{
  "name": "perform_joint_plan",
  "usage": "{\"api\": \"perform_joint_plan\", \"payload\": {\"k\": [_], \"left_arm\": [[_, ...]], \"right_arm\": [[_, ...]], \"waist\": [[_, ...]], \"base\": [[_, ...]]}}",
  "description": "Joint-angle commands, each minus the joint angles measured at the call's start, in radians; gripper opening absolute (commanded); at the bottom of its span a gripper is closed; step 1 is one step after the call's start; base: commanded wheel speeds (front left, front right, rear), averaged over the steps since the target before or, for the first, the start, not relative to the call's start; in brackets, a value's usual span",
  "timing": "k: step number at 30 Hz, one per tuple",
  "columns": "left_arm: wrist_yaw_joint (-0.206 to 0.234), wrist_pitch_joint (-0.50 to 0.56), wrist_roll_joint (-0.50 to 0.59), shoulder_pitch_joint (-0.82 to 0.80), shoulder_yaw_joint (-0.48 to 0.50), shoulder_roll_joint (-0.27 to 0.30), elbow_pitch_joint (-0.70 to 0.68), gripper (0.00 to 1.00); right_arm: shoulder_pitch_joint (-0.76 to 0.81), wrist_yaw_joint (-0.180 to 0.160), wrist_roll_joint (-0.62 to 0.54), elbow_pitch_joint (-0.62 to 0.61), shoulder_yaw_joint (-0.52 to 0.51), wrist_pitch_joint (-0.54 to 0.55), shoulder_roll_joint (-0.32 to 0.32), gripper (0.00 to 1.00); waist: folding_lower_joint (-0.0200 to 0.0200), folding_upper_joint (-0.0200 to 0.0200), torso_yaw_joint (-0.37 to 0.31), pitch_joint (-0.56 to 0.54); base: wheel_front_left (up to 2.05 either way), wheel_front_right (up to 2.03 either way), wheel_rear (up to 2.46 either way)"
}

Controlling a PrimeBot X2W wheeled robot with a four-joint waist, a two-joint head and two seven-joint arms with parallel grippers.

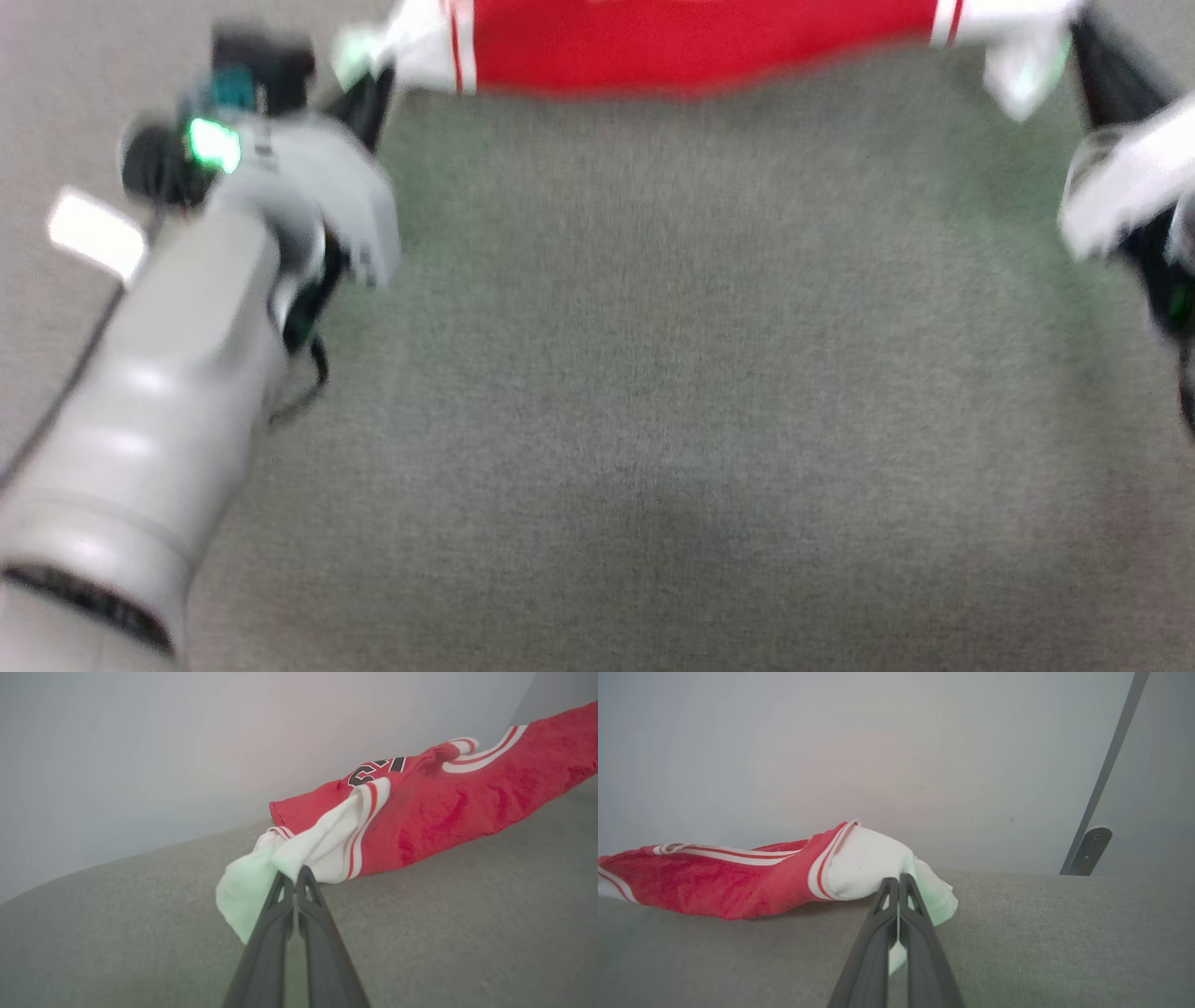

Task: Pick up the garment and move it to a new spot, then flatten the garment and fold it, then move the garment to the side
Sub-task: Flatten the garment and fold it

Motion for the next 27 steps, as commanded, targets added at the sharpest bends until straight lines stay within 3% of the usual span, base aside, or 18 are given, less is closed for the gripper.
{"api": "perform_joint_plan", "payload": {"k": [1,4,8,10,16,18,23,27], "left_arm": [[0.001,-0.002,-0.021,0.062,-0.008,0.025,-0.025,0.0],[0.0,-0.007,-0.048,0.202,-0.03,0.064,-0.085,0.0],[0.006,-0.017,-0.077,0.372,-0.041,0.099,-0.157,0.0],[0.033,-0.024,-0.078,0.444,-0.042,0.127,-0.203,0.0],[0.139,-0.037,-0.116,0.67,-0.031,0.189,-0.39,0.0],[0.197,-0.037,-0.138,0.768,-0.021,0.217,-0.493,0.0],[0.309,-0.038,-0.183,0.916,0.006,0.244,-0.643,0.0],[0.36,-0.03,-0.214,0.99,0.011,0.254,-0.715,0.0]], "right_arm": [[0.079,-0.001,0.037,-0.046,0.022,0.023,-0.013,0.0],[0.241,-0.001,0.089,-0.148,0.04,0.067,-0.085,0.0],[0.436,-0.001,0.14,-0.245,0.015,0.096,-0.128,0.0],[0.524,-0.001,0.163,-0.287,-0.003,0.114,-0.139,0.0],[0.757,-0.001,0.19,-0.402,-0.057,0.193,-0.163,0.0],[0.854,-0.001,0.189,-0.461,-0.093,0.237,-0.162,0.0],[0.971,-0.001,0.158,-0.521,-0.158,0.307,-0.153,0.0],[1.022,-0.001,0.101,-0.552,-0.199,0.359,-0.14,0.0]], "waist": [[0.0001,-0.0001,-0.011,-0.191],[0.0001,-0.0001,-0.014,-0.247],[0.0001,-0.0001,-0.019,-0.296],[0.0001,-0.0001,-0.022,-0.316],[0.0001,-0.0001,-0.026,-0.353],[0.0001,-0.0001,-0.025,-0.357],[0.0001,-0.0001,-0.031,-0.352],[0.0001,-0.0001,-0.034,-0.345]], "base": [[0.0,0.0,0.0],[0.0,0.0,0.0],[0.0,0.0,0.0],[0.0,0.0,0.0],[0.0,0.0,0.0],[0.0,0.0,0.0],[0.0,0.0,0.0],[0.0,0.0,0.0]]}}
